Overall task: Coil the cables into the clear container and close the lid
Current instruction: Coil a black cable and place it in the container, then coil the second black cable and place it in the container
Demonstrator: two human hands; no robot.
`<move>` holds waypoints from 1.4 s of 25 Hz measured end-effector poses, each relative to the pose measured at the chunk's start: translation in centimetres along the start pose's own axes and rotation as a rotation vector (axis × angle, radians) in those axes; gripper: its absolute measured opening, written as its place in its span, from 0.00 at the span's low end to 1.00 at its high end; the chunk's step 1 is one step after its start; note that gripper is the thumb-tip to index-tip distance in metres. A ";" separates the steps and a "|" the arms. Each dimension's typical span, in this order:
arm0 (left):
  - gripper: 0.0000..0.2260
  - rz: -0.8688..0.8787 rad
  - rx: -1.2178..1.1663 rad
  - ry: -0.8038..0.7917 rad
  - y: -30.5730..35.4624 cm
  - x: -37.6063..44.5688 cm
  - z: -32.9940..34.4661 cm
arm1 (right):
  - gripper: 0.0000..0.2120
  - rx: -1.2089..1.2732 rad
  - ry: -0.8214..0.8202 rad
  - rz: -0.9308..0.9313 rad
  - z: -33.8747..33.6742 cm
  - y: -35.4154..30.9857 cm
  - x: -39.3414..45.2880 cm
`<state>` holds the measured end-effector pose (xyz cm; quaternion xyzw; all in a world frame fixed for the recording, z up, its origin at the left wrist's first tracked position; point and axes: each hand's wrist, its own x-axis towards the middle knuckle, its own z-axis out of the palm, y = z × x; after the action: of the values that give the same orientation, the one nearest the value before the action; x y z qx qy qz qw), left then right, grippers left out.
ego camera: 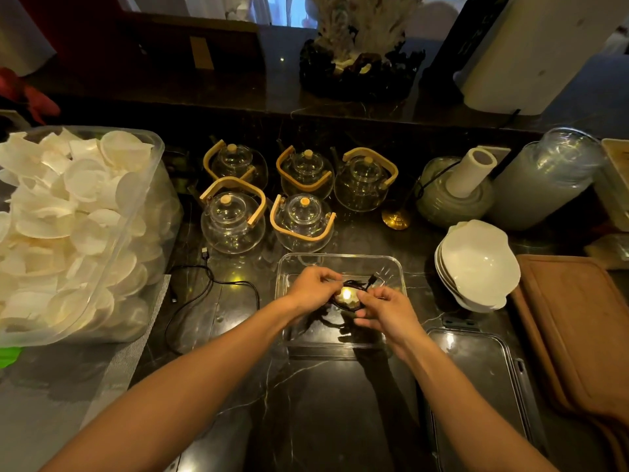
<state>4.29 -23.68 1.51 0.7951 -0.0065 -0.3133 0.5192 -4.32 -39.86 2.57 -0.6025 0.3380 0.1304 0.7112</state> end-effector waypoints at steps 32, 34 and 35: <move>0.10 0.281 0.223 0.323 -0.4 -2.4 -5.1 | 0.06 -0.620 0.154 -0.498 4.0 -1.8 -1.6; 0.08 0.286 0.189 0.408 -0.8 -4.5 -7.7 | 0.08 -0.740 0.017 -0.616 6.9 -2.4 -2.2; 0.08 0.280 0.176 0.455 -1.3 -5.6 -9.0 | 0.10 -0.820 -0.043 -0.679 8.6 -2.5 -2.4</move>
<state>3.91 -13.78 5.57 0.8784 -0.0269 -0.0501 0.4746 -1.82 -31.79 6.45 -0.9036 0.0304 0.0267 0.4265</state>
